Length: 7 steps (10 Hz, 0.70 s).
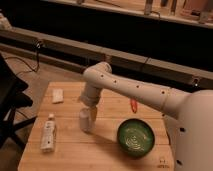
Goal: Place the ceramic cup over the eraser
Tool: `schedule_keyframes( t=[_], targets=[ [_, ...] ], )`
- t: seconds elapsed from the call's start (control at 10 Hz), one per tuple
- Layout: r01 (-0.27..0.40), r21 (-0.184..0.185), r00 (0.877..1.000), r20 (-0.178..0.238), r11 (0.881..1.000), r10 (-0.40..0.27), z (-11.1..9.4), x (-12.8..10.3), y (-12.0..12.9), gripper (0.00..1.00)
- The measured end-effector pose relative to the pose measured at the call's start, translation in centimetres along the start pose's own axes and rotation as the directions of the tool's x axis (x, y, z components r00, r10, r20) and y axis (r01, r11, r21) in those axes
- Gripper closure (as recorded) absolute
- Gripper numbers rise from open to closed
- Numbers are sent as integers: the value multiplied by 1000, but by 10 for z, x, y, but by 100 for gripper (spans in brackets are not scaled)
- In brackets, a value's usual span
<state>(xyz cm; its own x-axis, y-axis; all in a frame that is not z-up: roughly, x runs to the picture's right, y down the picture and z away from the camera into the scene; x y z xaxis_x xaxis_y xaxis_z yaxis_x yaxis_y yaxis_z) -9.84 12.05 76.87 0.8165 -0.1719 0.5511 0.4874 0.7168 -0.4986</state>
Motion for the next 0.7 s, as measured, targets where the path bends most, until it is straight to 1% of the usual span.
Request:
schedule_keyframes(
  t=[0.3,0.4,0.6,0.7],
  targets=[
    [-18,-10,1000,-7,1000,18,12,6,0,20],
    [-22,-16,1000,-4,1000,22,16,7,0,20],
    [-36,-44,999,12,998,36,31,10,1,20],
    [-40,-50,999,19,998,41,35,9,1,20]
  ],
)
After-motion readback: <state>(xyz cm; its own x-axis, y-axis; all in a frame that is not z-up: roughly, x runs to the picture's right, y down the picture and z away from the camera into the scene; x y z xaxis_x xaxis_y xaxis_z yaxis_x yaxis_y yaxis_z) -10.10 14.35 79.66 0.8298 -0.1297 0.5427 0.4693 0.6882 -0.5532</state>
